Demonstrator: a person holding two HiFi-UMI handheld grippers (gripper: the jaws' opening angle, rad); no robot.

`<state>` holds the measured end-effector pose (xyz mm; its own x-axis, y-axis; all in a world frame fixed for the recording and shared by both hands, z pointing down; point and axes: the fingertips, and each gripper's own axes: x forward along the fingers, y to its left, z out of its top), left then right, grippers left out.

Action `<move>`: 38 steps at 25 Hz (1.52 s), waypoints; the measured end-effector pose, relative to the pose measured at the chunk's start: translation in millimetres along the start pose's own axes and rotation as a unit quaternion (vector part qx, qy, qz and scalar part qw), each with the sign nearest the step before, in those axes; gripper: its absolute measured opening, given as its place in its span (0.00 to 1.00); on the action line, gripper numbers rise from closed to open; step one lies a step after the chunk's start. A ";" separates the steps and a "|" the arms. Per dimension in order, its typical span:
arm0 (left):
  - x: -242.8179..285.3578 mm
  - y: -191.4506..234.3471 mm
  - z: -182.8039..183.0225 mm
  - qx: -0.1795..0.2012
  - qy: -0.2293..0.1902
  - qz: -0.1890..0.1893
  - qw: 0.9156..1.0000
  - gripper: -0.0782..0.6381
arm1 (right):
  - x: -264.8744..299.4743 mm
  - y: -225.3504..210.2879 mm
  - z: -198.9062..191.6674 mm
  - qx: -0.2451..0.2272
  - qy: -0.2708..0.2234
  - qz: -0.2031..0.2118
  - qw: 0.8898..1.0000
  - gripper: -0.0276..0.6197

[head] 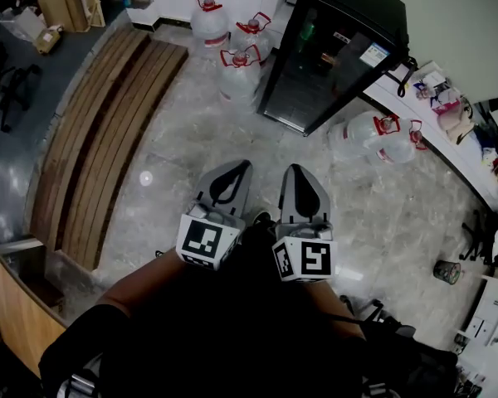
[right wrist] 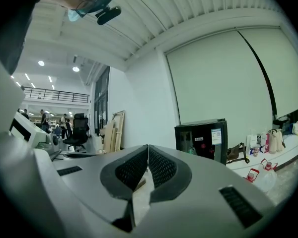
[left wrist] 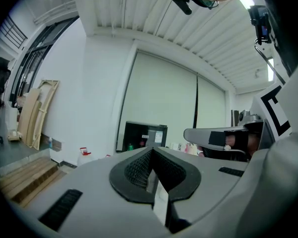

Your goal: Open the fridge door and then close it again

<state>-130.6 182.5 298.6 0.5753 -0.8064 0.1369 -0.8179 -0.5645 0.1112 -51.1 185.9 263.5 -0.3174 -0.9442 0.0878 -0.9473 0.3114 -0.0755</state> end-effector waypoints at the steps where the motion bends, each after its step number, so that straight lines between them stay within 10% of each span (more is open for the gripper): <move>1: 10.6 2.9 -1.4 0.003 0.001 0.002 1.000 0.12 | 7.6 -7.2 -2.7 0.001 0.002 0.000 1.000 0.07; 24: 306.3 64.4 13.7 0.027 0.022 0.046 0.998 0.12 | 213.3 -214.2 -22.6 0.035 0.029 0.028 0.999 0.07; 38: 498.2 211.3 -94.6 0.069 -0.002 -0.060 0.996 0.36 | 339.0 -262.5 -147.0 0.058 0.071 -0.071 0.993 0.07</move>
<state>-15.6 -322.0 483.4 0.6692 -0.7323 0.1258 -0.7374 -0.6754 -0.0092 83.5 -200.1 459.1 -0.1921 -0.9506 0.2440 -0.9739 0.1541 -0.1664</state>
